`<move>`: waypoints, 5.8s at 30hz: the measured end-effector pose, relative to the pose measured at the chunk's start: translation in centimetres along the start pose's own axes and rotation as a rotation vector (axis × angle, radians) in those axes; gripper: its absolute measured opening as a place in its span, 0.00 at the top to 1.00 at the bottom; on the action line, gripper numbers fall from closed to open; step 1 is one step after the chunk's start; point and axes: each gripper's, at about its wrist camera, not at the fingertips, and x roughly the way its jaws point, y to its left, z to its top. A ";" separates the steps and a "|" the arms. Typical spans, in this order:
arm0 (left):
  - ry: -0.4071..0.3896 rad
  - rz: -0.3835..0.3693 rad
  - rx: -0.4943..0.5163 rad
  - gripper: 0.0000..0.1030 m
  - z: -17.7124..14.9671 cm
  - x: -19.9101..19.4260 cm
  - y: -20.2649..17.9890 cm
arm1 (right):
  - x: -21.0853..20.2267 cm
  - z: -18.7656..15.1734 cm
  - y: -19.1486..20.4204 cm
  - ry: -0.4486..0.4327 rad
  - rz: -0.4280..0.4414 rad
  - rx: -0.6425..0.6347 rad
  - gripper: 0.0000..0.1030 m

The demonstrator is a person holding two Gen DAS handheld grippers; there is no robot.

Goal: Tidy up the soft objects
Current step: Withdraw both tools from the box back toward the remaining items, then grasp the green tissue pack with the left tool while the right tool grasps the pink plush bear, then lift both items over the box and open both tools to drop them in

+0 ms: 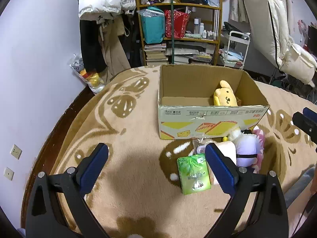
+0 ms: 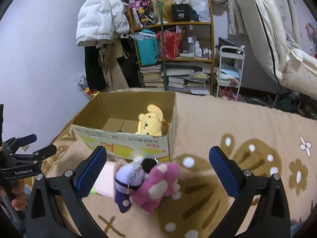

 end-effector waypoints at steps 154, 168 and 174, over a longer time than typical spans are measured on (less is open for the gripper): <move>-0.469 0.030 -0.003 0.47 5.0 -3.3 -0.9 | 0.2 5.3 4.6 -0.376 -0.059 -0.126 0.48; -0.491 0.045 0.030 0.47 7.7 -1.2 -1.9 | 2.3 6.6 4.4 -0.376 -0.056 -0.153 0.48; -0.452 0.031 0.026 0.47 7.7 1.0 -2.3 | 3.3 6.8 4.0 -0.359 -0.046 -0.145 0.48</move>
